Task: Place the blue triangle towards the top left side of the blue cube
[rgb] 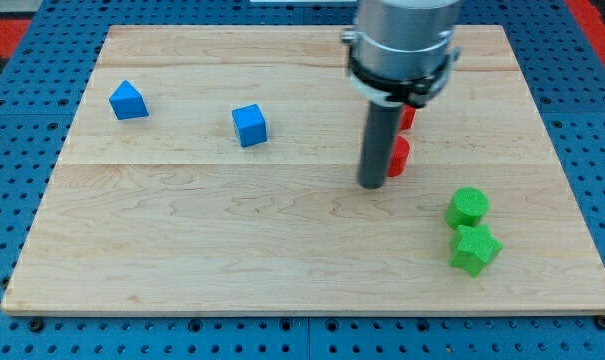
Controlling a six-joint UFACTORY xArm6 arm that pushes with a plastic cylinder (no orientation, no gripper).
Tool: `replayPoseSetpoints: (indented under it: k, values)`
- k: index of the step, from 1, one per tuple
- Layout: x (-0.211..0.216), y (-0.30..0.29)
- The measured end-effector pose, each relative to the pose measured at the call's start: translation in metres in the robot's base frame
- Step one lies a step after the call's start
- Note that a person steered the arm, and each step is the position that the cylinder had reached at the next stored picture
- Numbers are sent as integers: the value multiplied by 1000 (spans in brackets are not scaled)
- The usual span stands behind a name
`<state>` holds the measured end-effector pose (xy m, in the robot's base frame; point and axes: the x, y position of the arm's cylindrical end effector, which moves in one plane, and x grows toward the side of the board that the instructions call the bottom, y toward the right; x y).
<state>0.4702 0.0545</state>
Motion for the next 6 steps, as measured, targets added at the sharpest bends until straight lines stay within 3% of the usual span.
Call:
replayPoseSetpoints:
  k: [1, 2, 3, 4, 5, 6]
  values:
    - [-3, -109]
    - [-49, -217]
    - [-84, -256]
    - [-85, -328]
    - [-107, -327]
    - [-111, -260]
